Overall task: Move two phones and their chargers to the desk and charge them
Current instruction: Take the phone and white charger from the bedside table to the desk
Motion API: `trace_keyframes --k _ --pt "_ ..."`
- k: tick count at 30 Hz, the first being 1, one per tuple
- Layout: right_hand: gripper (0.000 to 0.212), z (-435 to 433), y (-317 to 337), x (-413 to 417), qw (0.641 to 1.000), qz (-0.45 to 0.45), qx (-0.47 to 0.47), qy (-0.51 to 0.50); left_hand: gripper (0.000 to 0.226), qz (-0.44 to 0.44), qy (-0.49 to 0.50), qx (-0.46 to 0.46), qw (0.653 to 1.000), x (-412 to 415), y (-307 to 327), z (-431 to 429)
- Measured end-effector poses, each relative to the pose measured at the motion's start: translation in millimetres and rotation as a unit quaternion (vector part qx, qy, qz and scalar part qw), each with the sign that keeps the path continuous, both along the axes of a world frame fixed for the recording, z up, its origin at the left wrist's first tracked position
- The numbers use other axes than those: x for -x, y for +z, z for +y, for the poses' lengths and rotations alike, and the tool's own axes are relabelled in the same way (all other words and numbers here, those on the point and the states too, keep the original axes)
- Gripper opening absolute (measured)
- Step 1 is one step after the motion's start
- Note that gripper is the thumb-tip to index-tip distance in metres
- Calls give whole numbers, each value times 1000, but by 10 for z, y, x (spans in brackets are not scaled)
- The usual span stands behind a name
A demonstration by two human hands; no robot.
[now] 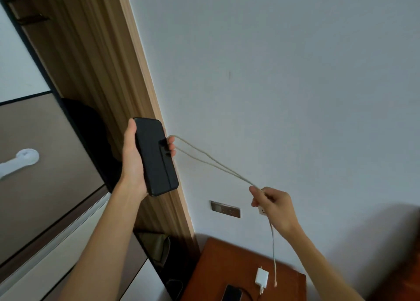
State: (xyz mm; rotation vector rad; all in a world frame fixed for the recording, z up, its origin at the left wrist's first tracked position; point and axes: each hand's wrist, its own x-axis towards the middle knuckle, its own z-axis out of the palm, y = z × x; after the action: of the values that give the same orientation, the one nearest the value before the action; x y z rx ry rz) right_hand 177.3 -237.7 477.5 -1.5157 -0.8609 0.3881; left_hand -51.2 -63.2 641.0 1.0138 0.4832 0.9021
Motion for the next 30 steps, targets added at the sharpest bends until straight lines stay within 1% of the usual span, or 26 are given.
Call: trace_keyframes --k 2,4,6,7,10,12,14,15,17,19,20,22,23,25,27,30 --pt "47 -44 217 -1 997 55 -58 15 79 7 7 31 999 62 -59 19" --pt "42 -30 451 16 988 90 -126 27 85 51 27 49 997 79 -112 11" --pt "42 13 695 47 979 88 -181 29 86 104 64 54 991 68 -155 -17" --pt "44 32 815 65 979 73 -190 31 84 113 78 56 989 59 -165 -45" --pt "46 87 1113 103 989 -6 -140 48 77 89 85 39 992 11 -139 -158" --pt "45 142 1234 133 991 -47 -110 64 73 72 68 19 995 -48 -82 -235" --pt "43 210 1304 177 990 -74 -103 65 73 73 37 -10 997 -131 -24 -323" --pt "42 244 1323 207 990 -72 -108 61 76 80 18 -27 996 -177 2 -376" --pt "34 315 1344 281 989 -20 -140 54 81 89 -20 -51 995 -285 28 -487" --pt "23 376 1362 356 979 73 -183 56 82 109 -38 -68 991 -399 13 -586" --pt "22 399 1379 397 969 124 -205 66 81 125 -38 -76 988 -454 -7 -618" --pt "31 434 1420 484 941 222 -231 104 77 140 -38 -81 986 -544 -58 -658" --pt "36 448 1442 523 931 256 -231 117 75 139 -41 -76 986 -571 -81 -670" --pt "41 473 1470 581 927 281 -220 113 75 139 -40 -66 987 -586 -118 -677" --pt "44 509 1463 625 932 276 -216 93 75 149 -30 -64 986 -559 -163 -672" --pt "34 563 1437 704 939 258 -212 85 76 165 -15 -57 985 -447 -226 -702"
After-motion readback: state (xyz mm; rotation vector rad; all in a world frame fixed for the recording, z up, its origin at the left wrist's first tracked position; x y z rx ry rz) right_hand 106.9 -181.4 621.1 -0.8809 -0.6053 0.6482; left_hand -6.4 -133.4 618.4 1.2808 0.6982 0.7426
